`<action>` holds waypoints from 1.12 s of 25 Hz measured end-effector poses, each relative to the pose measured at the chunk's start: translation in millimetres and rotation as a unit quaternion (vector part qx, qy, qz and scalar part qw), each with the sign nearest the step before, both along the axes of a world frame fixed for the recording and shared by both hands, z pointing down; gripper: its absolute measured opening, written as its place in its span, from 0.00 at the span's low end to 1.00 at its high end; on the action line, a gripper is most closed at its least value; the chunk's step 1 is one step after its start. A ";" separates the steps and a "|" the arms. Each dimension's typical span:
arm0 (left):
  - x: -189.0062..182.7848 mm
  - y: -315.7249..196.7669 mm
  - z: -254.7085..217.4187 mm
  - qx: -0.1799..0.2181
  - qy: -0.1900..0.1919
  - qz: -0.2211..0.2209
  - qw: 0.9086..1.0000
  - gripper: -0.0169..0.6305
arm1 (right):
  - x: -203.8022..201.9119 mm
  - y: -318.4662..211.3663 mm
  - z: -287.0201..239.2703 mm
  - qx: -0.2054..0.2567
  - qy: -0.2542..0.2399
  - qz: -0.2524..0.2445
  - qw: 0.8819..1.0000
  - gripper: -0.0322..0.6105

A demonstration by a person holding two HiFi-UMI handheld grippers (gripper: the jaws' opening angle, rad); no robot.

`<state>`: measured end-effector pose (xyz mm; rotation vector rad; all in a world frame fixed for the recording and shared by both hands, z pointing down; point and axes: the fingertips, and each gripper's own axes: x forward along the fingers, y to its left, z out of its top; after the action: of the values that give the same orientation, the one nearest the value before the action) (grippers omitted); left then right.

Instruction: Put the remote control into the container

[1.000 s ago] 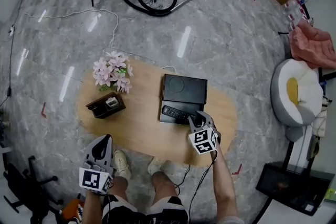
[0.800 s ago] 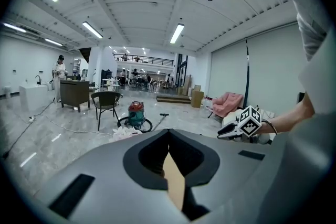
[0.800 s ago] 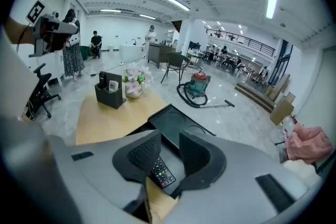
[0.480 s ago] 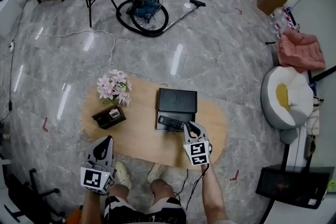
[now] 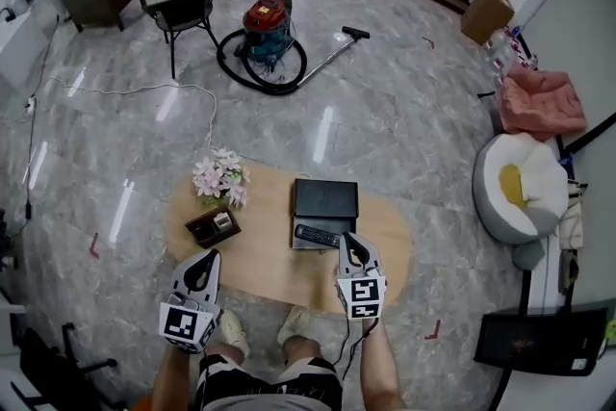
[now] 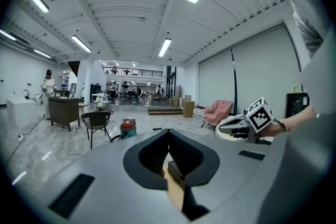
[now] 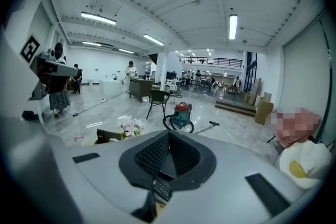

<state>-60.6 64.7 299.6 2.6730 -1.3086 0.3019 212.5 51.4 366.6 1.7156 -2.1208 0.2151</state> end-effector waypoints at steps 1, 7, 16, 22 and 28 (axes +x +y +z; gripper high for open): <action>-0.2 2.2 -5.7 0.002 0.001 0.001 1.000 0.04 | -2.3 3.6 -8.3 0.005 -0.008 0.005 1.000 0.06; -0.3 15.9 -40.3 0.018 0.005 0.012 1.000 0.04 | -17.4 21.0 -55.0 0.032 -0.060 0.032 0.997 0.06; 3.5 32.7 -90.0 0.037 0.025 0.017 0.999 0.04 | -38.4 52.5 -113.1 0.063 -0.097 0.037 0.993 0.06; 4.7 48.5 -116.7 0.052 0.036 0.030 0.998 0.04 | -53.6 68.0 -148.4 0.087 -0.100 0.027 0.991 0.06; 4.0 56.2 -142.0 0.071 0.038 0.038 0.996 0.04 | -74.8 80.0 -181.2 0.110 -0.106 0.010 0.988 0.06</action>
<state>-56.6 120.9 157.5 2.8250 -1.2528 0.1170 137.7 131.4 185.4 1.9145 -2.3573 0.1815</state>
